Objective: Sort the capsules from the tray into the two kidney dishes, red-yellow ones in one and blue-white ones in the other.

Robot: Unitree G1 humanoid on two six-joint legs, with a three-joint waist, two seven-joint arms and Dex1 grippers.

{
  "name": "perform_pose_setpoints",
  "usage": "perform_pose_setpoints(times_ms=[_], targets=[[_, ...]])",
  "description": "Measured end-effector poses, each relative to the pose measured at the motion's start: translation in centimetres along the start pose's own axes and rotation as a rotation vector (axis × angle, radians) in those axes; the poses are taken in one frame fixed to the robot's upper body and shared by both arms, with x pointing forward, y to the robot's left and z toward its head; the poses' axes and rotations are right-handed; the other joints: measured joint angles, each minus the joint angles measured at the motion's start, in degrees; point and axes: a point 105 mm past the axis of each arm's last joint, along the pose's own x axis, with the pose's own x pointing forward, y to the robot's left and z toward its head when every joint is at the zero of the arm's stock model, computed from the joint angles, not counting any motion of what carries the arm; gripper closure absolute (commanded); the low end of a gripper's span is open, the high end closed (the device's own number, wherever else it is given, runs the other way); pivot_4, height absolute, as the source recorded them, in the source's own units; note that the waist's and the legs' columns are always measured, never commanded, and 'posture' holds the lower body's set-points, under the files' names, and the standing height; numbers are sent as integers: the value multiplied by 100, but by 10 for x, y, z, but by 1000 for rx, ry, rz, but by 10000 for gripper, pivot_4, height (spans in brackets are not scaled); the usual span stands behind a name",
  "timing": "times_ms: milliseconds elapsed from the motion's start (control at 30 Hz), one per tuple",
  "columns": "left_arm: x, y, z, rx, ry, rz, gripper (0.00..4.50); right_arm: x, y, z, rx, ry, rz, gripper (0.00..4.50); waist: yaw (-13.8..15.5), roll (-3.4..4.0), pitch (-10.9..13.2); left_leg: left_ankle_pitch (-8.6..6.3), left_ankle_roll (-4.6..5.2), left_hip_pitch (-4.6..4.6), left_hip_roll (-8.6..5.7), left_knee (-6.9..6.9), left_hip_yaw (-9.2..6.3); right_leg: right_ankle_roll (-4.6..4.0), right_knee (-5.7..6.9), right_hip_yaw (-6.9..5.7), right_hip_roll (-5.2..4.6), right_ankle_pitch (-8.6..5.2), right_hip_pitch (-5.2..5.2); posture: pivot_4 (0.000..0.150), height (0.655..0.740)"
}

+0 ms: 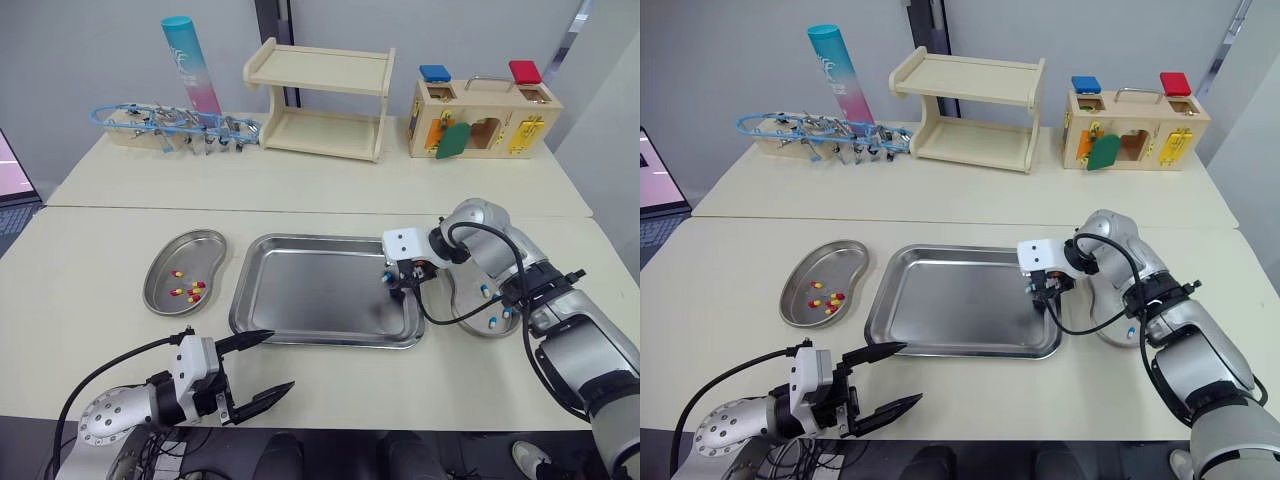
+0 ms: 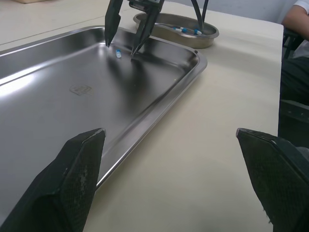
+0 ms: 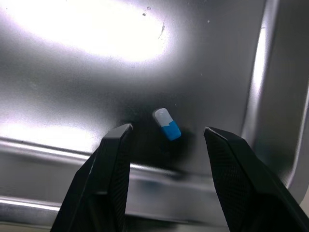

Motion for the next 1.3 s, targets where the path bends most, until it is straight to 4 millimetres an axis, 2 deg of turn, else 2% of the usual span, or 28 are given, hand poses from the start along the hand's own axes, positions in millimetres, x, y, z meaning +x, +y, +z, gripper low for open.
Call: perform_pose_setpoints(times_ms=[33, 133, 300, 333, 633, 767, 833, 933, 1133, 1233, 1300], targets=[[-1, 1, -1, 2, -1, 3, 0, 0, 0, 0, 0, 0, 4, 23446, -5, 0, 0, 0, 0, 0, 0, 0, 0, 0, 0, 0, 0, 0, 0, 1500, 7400], [-2, 1, -2, 8, -3, 4, 0, 2, 0, 1, -2, -4, 22, 29624, -11, 0, 0, 0, 0, 1, 0, 0, 0, 0, 0, 0, 0, 0, 1, 1500, 7400], [0, -3, -5, 2, -6, -10, 0, 5, -2, 4, -19, -11, 28, 43489, -38, 1, -1, 0, 0, 4, 0, 0, 0, 0, 3, 0, 0, 0, 2, 1500, 7400], [0, -3, -6, 2, -6, -8, 0, 5, -2, 4, -23, -10, 28, 44890, -38, 1, -1, 0, 0, 3, 0, 0, -1, 0, 2, 0, 0, 0, 2, 1500, 7400], [2, 0, -3, 10, -13, 6, 0, 1, 1, 11, -32, -38, 39, 44890, -41, 3, 1, 0, 0, 0, 0, 0, -1, 0, 2, 0, 0, 0, 0, 1500, 7400], [6, 0, 8, 28, -33, -1, 0, -22, 4, 22, -26, -123, -19, 44890, 0, 5, 2, 0, 0, -6, 0, 1, -3, 0, 0, -2, -1, 0, -1, 1500, 7400], [9, -1, 15, 29, -50, -22, 0, -42, 15, 22, 7, -161, -59, 44890, 63, 5, 2, 0, 0, -9, -1, 0, -8, 1, -5, -7, -1, 0, 0, 1500, 7400], [12, -4, 21, 35, -50, -70, 0, -61, 31, 11, 92, -163, -97, 44890, 83, 6, 3, 0, 0, -11, -2, 3, -8, 1, -4, -8, -2, 0, 1, 1500, 7400], [26, -6, 40, 80, -104, -175, 0, -98, 64, -42, 346, -33, -197, 44890, 64, 8, 4, 0, 1, -8, -3, 3, -5, 1, -4, -5, -1, 0, 2, 1500, 7400], [33, -6, 47, 101, -127, -210, 0, -105, 73, -58, 439, 14, -243, 44890, -3, 12, 6, 0, 1, -3, -1, 2, 1, 1, -3, 2, 1, 0, 2, 1500, 7400], [38, -7, 50, 104, -136, -234, 0, -103, 82, -67, 507, 25, -246, 44890, -10, 12, 6, 0, 1, -3, -1, 1, -1, 1, -2, 0, 1, 0, 3, 1500, 7400]])
